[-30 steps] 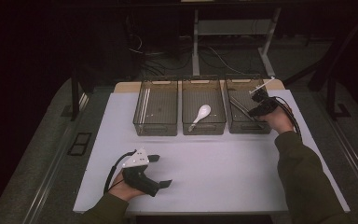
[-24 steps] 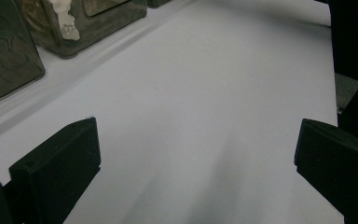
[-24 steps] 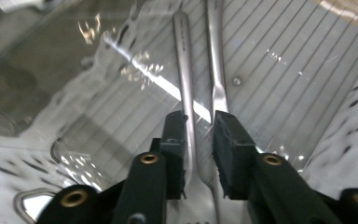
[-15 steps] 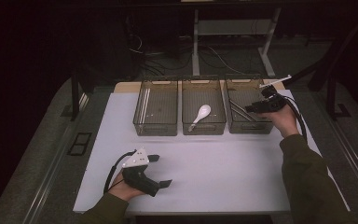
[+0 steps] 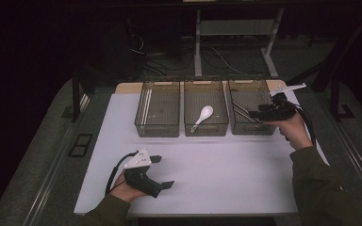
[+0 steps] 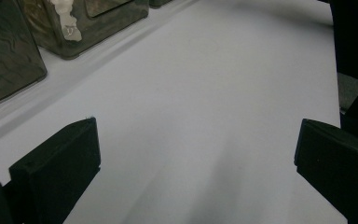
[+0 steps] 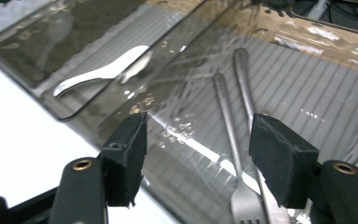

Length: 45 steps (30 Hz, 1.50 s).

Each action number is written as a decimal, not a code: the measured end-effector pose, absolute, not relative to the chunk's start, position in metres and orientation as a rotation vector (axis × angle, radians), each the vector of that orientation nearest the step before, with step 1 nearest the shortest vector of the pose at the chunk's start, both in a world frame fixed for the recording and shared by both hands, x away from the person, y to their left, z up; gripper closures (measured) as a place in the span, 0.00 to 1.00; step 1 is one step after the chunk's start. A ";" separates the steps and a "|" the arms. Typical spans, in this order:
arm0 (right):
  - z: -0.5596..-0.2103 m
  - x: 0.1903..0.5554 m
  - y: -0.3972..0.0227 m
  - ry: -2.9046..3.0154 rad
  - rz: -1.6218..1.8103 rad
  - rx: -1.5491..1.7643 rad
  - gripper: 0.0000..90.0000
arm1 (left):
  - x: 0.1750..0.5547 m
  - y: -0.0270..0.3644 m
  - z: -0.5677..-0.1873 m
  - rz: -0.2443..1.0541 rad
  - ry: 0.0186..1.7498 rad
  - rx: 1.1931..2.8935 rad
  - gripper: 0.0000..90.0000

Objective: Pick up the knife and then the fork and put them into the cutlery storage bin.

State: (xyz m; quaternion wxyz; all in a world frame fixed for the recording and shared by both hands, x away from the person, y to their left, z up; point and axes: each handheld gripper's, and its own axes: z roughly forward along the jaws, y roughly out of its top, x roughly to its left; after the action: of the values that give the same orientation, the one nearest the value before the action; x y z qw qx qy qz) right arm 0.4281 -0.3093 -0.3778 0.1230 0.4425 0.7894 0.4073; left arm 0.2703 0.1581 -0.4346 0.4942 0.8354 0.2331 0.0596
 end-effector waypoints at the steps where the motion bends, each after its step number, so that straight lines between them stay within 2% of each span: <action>1: -0.377 0.424 -0.309 2.299 1.193 1.283 0.38 | 0.270 0.158 -0.435 0.144 0.563 2.027 0.00; 9: -0.375 0.393 -0.304 2.279 1.253 1.221 0.30 | 0.271 0.158 -0.435 0.148 0.570 2.024 0.00; 21: -0.388 0.348 -0.288 2.295 1.285 1.109 0.29 | 0.271 0.159 -0.433 0.153 0.566 2.017 0.00; 45: -0.432 0.282 -0.297 2.313 1.320 1.110 0.22 | 0.270 0.159 -0.433 0.159 0.559 2.018 0.00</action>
State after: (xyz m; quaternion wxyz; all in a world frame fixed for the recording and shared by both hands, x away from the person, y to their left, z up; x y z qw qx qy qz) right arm 0.2822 -0.2975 -0.4320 0.1279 0.3816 0.7951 0.4537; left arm 0.2700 0.1587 -0.4328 0.4974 0.8336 0.2310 0.0657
